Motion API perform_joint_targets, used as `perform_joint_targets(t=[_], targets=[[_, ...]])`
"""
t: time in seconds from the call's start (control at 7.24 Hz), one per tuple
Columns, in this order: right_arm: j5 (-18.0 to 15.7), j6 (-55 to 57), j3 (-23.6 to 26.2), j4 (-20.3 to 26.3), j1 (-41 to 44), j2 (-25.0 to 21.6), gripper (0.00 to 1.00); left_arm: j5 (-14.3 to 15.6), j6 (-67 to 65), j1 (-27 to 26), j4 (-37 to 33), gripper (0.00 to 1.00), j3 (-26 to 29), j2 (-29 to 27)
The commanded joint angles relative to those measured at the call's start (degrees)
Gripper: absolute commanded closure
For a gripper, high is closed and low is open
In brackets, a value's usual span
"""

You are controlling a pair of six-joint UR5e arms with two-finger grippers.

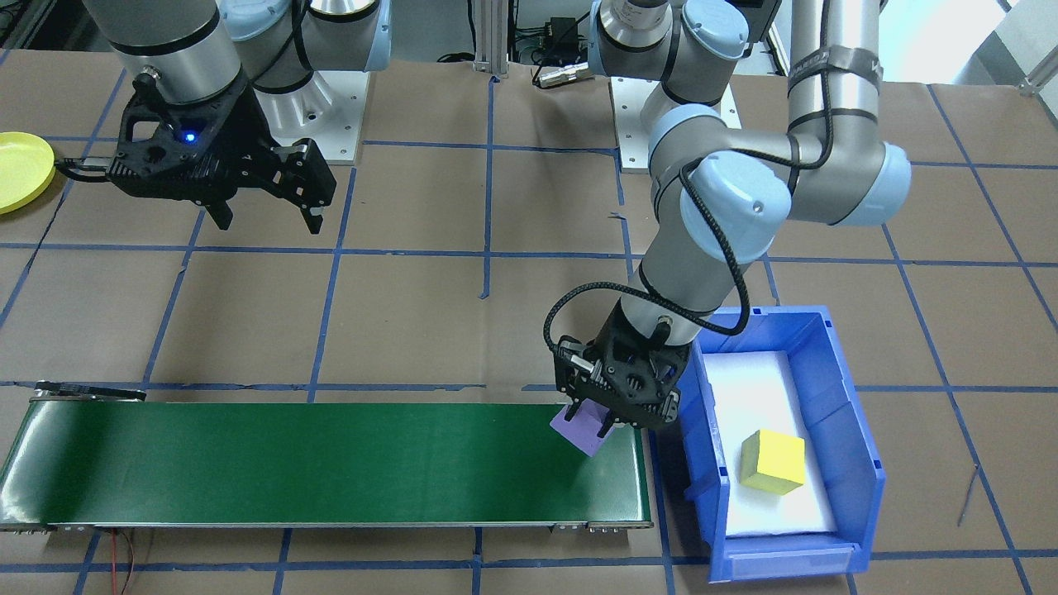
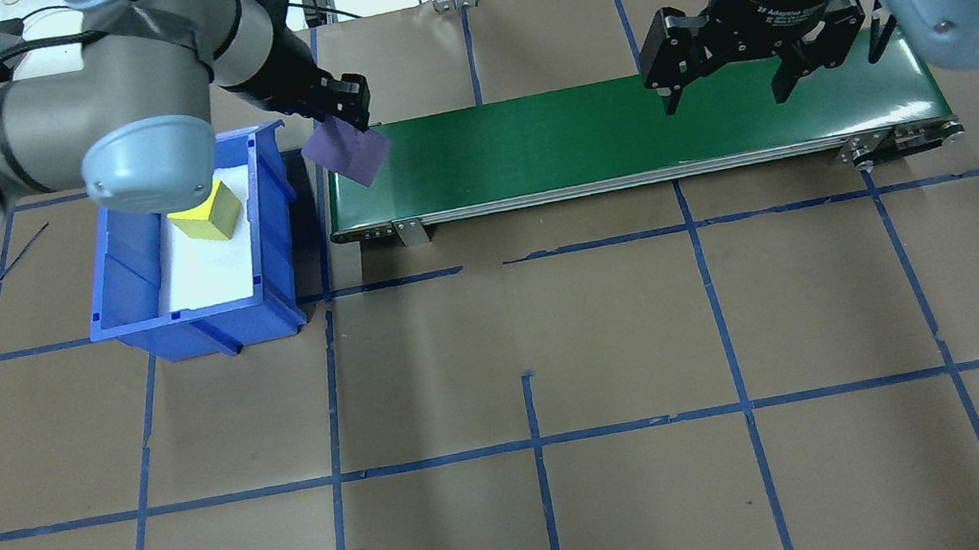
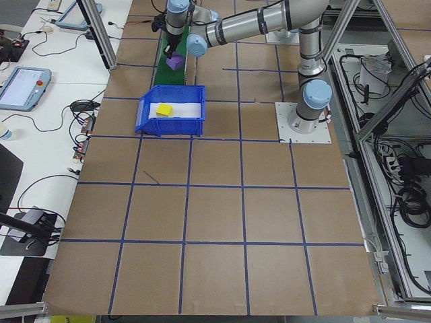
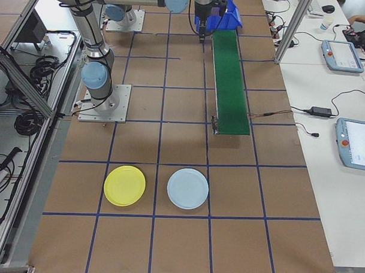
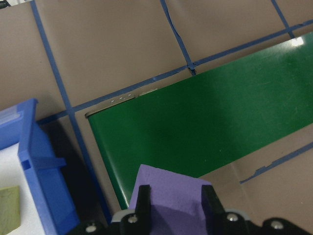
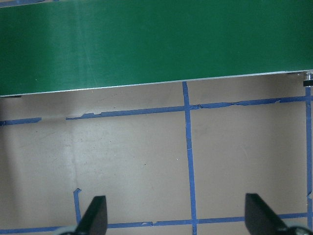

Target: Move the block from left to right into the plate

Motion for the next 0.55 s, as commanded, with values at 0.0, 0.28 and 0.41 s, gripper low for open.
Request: perform_joint_targets(t=[0.0,0.28,0.41], targets=[[0.03,-0.01,0.12,0.00,-0.09,0.00,0.00,0.15,-0.08,-0.29,2.56,0.19,-0.50,-2.98],[0.03,-0.10,0.12,0.00,-0.09,0.00,0.00,0.15,-3.84,-0.29,2.29,0.00,-1.21,-2.64],[0.12,-0.10,0.12,0.00,-0.09,0.00,0.00,0.59,-3.95,-0.38,1.86,0.00,-0.60,-0.81]])
